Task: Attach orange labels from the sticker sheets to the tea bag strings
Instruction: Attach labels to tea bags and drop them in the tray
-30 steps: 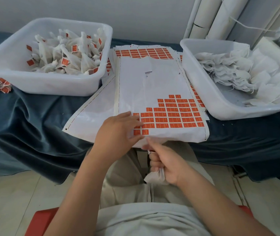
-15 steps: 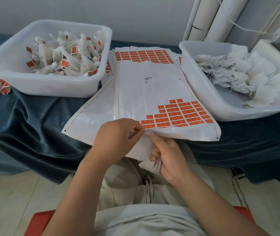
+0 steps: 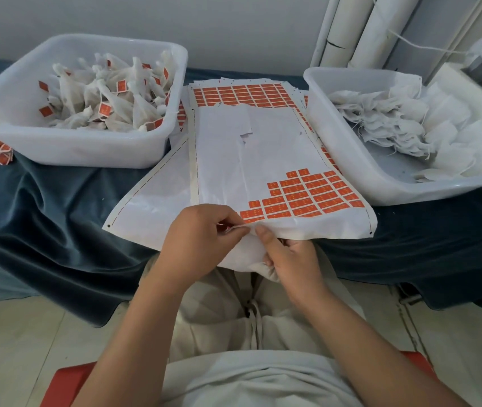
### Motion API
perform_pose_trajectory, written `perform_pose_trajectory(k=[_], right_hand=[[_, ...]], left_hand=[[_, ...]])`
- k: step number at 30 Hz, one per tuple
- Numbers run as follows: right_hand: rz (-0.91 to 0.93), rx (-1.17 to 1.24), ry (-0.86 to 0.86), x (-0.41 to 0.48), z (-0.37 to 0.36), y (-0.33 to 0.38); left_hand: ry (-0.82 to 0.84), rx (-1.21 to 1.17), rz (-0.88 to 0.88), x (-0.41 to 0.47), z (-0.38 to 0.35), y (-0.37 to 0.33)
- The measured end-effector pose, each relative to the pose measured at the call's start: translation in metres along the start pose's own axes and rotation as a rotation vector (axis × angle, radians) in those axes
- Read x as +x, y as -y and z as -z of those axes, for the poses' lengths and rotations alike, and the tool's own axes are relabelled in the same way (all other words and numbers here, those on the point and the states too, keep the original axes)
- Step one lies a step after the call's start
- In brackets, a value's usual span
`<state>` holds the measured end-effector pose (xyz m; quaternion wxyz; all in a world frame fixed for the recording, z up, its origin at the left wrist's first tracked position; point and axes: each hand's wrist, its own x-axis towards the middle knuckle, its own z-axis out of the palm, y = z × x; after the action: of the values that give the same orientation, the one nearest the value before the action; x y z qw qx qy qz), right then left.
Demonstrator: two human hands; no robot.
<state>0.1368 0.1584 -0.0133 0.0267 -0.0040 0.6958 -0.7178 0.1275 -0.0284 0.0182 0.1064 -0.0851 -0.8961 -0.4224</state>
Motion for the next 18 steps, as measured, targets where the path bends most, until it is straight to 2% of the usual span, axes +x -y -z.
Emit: perform_pose_trajectory(k=[8,13,18], right_hand=[[0.064,-0.112,0.094,-0.001,0.004,0.004],[0.162,-0.184,0.125,-0.002,0.006,0.007],[0.156,-0.194,0.138,-0.001,0.006,0.005]], left_hand=[[0.140,-0.140,0.056,0.001,0.009,0.000],[0.222,-0.272,0.170,0.001,0.013,-0.001],[0.186,-0.355,0.340,0.001,0.013,-0.002]])
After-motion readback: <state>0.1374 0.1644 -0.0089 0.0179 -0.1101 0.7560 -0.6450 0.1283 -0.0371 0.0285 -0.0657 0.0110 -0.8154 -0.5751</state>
